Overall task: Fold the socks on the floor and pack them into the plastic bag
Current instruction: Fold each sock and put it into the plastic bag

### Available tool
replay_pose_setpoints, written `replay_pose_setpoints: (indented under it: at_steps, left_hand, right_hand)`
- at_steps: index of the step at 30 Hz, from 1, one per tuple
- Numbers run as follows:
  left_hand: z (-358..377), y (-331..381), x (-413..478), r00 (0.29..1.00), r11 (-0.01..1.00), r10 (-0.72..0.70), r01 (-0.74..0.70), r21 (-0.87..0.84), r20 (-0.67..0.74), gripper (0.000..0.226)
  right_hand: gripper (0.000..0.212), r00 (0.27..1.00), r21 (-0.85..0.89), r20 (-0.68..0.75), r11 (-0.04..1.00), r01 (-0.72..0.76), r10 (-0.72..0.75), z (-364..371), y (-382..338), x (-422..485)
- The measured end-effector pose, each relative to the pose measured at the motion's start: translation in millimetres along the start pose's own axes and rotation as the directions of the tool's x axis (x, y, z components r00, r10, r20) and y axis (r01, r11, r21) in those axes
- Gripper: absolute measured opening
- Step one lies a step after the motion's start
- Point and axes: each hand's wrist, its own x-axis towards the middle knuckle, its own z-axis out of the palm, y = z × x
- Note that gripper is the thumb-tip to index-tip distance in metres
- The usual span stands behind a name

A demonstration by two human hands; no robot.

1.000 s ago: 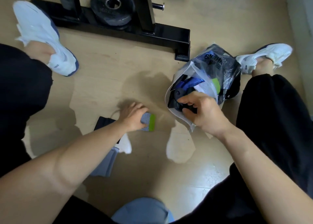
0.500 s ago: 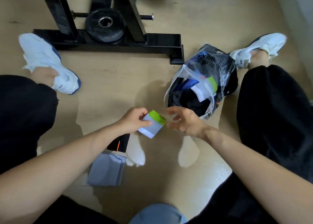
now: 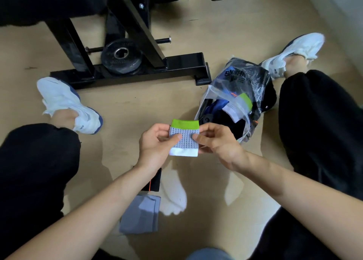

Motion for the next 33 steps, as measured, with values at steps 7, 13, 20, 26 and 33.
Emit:
replay_pose_setpoints:
  at_steps: [7,13,20,26,33]
  left_hand:
    - [9,12,-9,0.963,0.911,0.246,-0.190,0.366,-0.113,0.024]
    - [8,13,-13,0.960,0.908,0.281,-0.261,0.329,-0.014,0.019]
    - [7,7,-17,0.900,0.876,0.412,-0.434,0.212,0.142,0.024]
    - [4,5,-17,0.876,0.882,0.419,-0.455,0.122,0.238,0.030]
    - [-2,13,-13,0.903,0.924,0.361,-0.381,0.042,0.234,0.035]
  right_hand:
    - [0.020,0.984,-0.033,-0.145,0.995,0.099,-0.103,10,2,-3]
    - [0.012,0.972,-0.116,-0.176,0.984,0.137,-0.156,14,5,-5]
    - [0.012,0.980,-0.080,-0.152,0.990,0.114,-0.125,12,2,-7]
    - [0.021,0.994,0.075,-0.095,0.995,0.066,-0.059,9,-9,-13]
    - [0.020,0.996,0.057,-0.055,0.996,0.069,-0.066,1,-14,-10]
